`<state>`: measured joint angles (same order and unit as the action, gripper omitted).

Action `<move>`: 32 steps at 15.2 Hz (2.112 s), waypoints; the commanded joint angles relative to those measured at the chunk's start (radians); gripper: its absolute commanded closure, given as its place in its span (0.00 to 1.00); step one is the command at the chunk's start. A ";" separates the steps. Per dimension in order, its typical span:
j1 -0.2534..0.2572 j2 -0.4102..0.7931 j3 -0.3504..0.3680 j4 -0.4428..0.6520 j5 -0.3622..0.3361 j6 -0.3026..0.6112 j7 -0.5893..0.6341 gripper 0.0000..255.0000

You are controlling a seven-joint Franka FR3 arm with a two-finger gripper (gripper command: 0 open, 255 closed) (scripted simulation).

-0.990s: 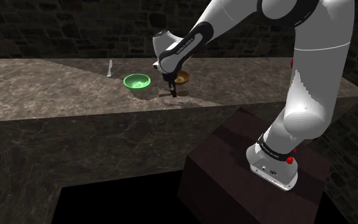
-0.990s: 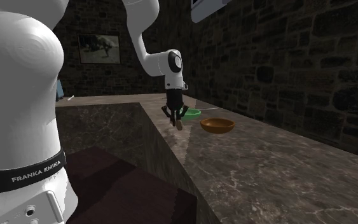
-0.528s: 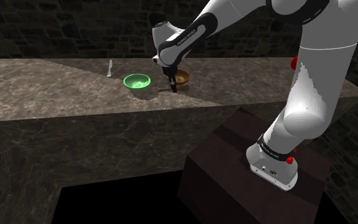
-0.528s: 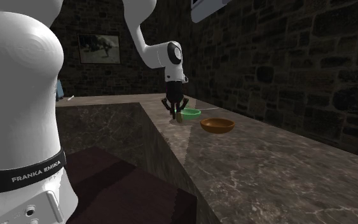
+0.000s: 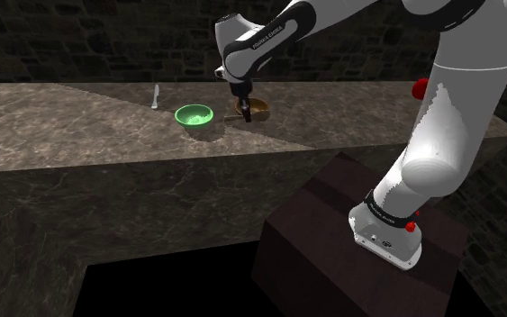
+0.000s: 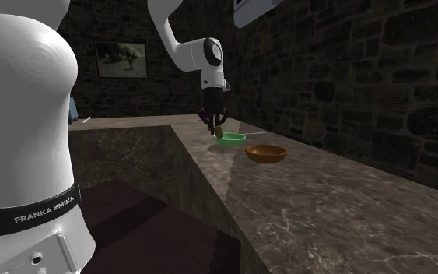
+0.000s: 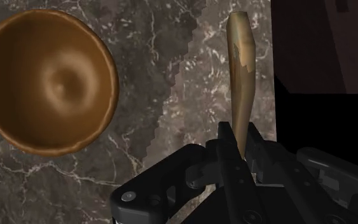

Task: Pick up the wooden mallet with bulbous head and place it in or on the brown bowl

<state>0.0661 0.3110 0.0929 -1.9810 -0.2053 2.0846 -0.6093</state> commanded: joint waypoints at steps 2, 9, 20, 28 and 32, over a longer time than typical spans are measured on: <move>-0.002 -0.018 0.001 0.008 0.004 -0.025 -0.007 1.00; -0.076 0.123 -0.049 0.218 -0.007 -0.074 -0.136 1.00; -0.162 0.372 -0.089 0.576 -0.004 -0.158 -0.281 1.00; -0.163 0.426 -0.092 0.556 -0.010 -0.084 -0.267 1.00; -0.163 0.440 -0.092 0.553 -0.011 -0.068 -0.264 1.00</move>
<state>-0.0962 0.7487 0.0009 -1.4283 -0.2161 2.0140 -0.8729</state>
